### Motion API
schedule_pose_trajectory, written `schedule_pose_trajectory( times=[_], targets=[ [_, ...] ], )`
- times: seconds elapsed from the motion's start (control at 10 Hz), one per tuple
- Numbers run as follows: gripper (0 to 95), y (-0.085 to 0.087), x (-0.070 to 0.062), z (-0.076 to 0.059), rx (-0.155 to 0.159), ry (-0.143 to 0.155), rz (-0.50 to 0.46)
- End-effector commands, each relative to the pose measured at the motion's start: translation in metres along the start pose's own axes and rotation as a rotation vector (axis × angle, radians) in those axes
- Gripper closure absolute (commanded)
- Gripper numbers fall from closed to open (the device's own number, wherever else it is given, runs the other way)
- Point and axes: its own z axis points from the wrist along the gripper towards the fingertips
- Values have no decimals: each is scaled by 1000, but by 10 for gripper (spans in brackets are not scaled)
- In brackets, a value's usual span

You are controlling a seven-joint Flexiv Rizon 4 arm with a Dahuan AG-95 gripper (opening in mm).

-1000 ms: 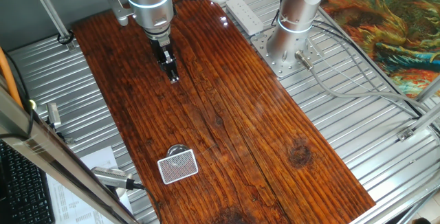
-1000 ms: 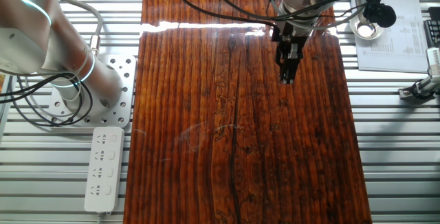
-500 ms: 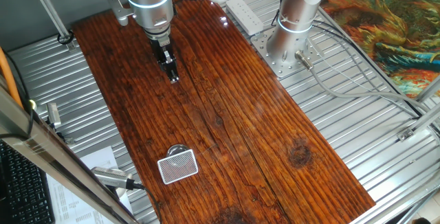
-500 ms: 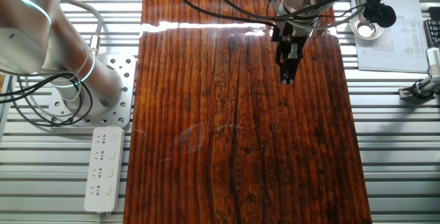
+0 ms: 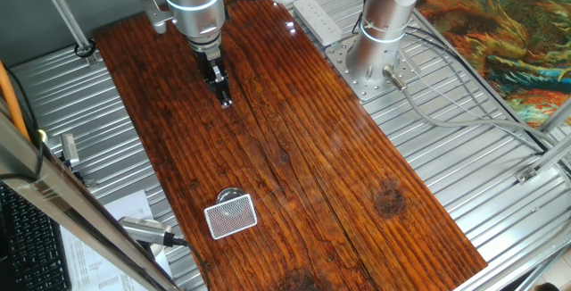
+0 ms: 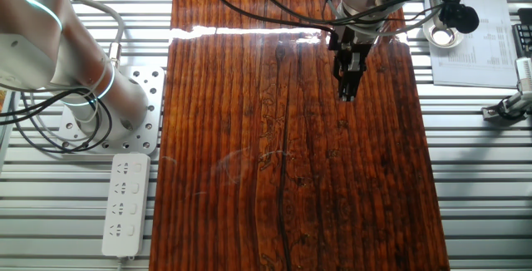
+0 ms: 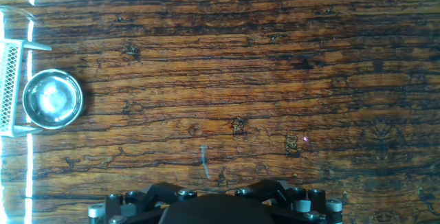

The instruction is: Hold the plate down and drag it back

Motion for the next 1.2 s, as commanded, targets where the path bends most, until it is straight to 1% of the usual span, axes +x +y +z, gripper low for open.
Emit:
schedule_pose_trajectory(
  times=[0.1, 0.2, 0.4, 0.7, 0.8, 1.2],
  targets=[
    [950, 0, 0, 0, -38, -5, 1],
    [950, 0, 0, 0, -37, 0, 5],
    [950, 0, 0, 0, -29, -7, -9],
    [950, 0, 0, 0, -23, 3, -8],
    [950, 0, 0, 0, -13, 9, -7],
    [950, 0, -1, 0, -11, 13, -8]
  ],
)
